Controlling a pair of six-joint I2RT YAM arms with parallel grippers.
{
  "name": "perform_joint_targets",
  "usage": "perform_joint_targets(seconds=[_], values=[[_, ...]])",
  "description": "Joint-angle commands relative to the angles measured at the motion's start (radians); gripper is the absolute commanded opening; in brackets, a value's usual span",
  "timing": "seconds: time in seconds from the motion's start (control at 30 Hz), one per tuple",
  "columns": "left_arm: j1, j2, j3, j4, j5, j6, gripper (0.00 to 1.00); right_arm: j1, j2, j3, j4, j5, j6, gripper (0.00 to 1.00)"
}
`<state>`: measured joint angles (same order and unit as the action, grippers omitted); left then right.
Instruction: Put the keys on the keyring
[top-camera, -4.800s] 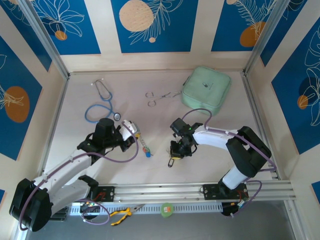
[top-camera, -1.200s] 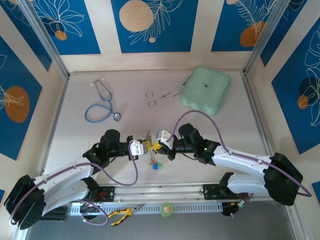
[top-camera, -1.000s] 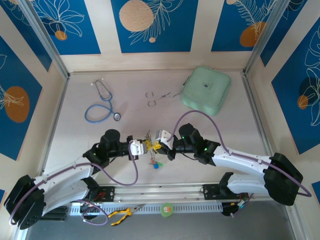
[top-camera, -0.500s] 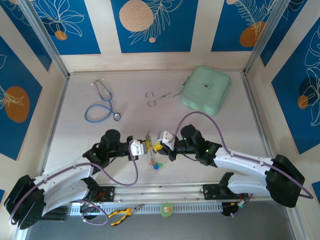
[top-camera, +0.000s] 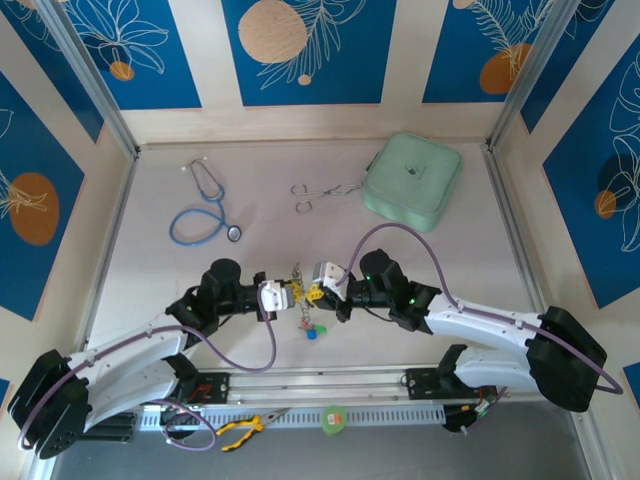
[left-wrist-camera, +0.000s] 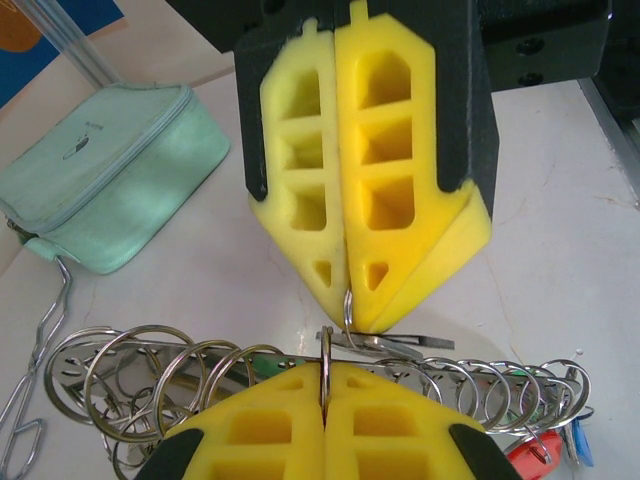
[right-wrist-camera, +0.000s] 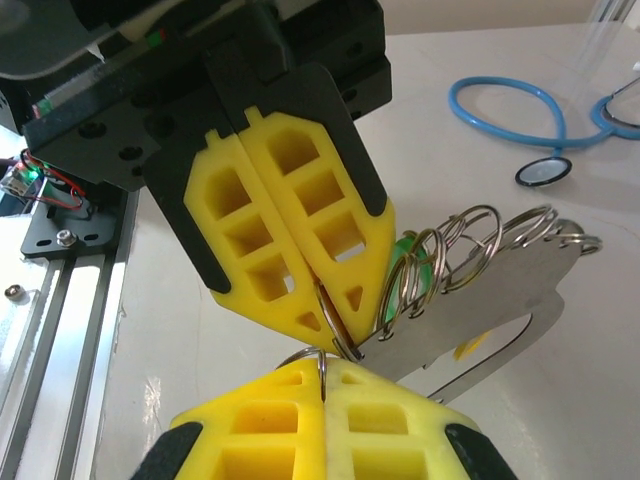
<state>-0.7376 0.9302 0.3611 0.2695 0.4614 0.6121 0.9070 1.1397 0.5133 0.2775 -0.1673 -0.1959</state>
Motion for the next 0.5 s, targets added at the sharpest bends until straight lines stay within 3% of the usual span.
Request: perform_joint_targets(seconds=[0.0, 0.47], values=[[-0.011, -0.010, 0.013, 0.012, 0.010, 0.015, 0.00, 0.005, 0.009, 0.016, 0.041, 0.000, 0.014, 0.00], [-0.012, -0.007, 0.013, 0.007, 0.009, 0.009, 0.00, 0.001, -0.008, -0.004, 0.077, -0.024, 0.007, 0.00]])
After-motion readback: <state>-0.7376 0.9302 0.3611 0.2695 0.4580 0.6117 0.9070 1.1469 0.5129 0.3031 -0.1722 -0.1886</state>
